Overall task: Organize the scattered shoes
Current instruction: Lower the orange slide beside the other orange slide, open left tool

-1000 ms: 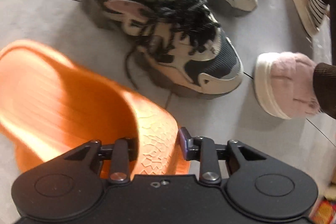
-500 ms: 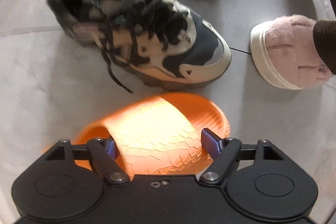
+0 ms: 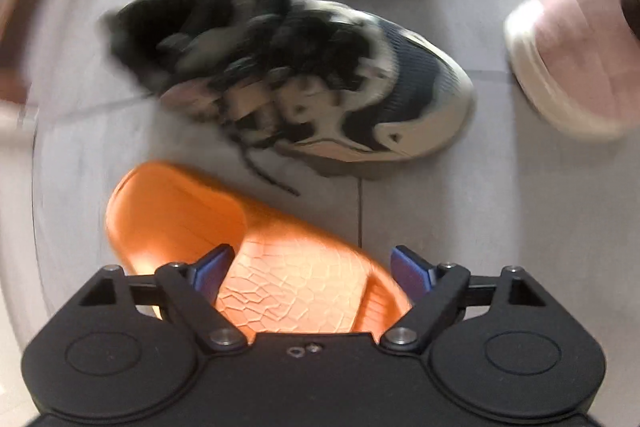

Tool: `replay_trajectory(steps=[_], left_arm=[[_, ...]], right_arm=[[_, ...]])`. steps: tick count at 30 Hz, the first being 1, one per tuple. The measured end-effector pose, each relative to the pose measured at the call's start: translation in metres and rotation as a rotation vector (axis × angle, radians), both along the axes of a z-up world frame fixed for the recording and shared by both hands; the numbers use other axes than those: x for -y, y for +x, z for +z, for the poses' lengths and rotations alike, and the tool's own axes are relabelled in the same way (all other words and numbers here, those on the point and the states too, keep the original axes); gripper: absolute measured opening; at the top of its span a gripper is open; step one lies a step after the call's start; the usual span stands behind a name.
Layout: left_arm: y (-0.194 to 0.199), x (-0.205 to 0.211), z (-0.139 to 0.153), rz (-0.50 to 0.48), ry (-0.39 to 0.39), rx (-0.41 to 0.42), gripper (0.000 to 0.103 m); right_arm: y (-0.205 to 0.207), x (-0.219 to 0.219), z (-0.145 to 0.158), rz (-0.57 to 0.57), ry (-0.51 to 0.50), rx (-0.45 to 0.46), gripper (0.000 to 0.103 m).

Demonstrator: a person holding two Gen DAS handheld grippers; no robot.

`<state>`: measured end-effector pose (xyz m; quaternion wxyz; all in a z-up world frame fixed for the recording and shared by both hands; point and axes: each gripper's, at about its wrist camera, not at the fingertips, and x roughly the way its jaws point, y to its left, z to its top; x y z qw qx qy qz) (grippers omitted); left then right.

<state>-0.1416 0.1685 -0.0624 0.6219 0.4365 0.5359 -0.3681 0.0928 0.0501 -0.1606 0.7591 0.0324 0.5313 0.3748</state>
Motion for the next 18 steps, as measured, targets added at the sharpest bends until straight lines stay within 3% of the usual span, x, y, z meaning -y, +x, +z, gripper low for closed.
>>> replay_trajectory(steps=[7, 9, 11, 12, 14, 18], left_arm=[[0.001, -0.046, 0.064, 0.361, -0.218, 0.119, 0.095], [-0.002, -0.055, 0.063, 0.405, -0.256, 0.147, 0.095], [-0.004, -0.064, 0.058, 0.474, -0.244, 0.209, 0.093], [-0.003, -0.066, 0.048, 0.5, -0.255, 0.202, 0.093], [-0.004, -0.075, 0.044, 0.591, -0.312, 0.17, 0.093], [0.007, -0.065, 0.05, 0.666, -0.435, 0.244, 0.092]], right_arm=[[0.003, -0.008, -0.008, 0.017, -0.017, -0.032, 0.103], [0.004, -0.011, -0.01, 0.024, -0.021, -0.04, 0.103], [0.004, -0.013, -0.01, 0.027, -0.02, -0.04, 0.103], [0.004, -0.014, -0.01, 0.029, -0.018, -0.041, 0.103], [0.004, -0.015, -0.008, 0.034, -0.016, -0.033, 0.103], [0.007, -0.004, 0.002, 0.0, -0.004, 0.026, 0.103]])
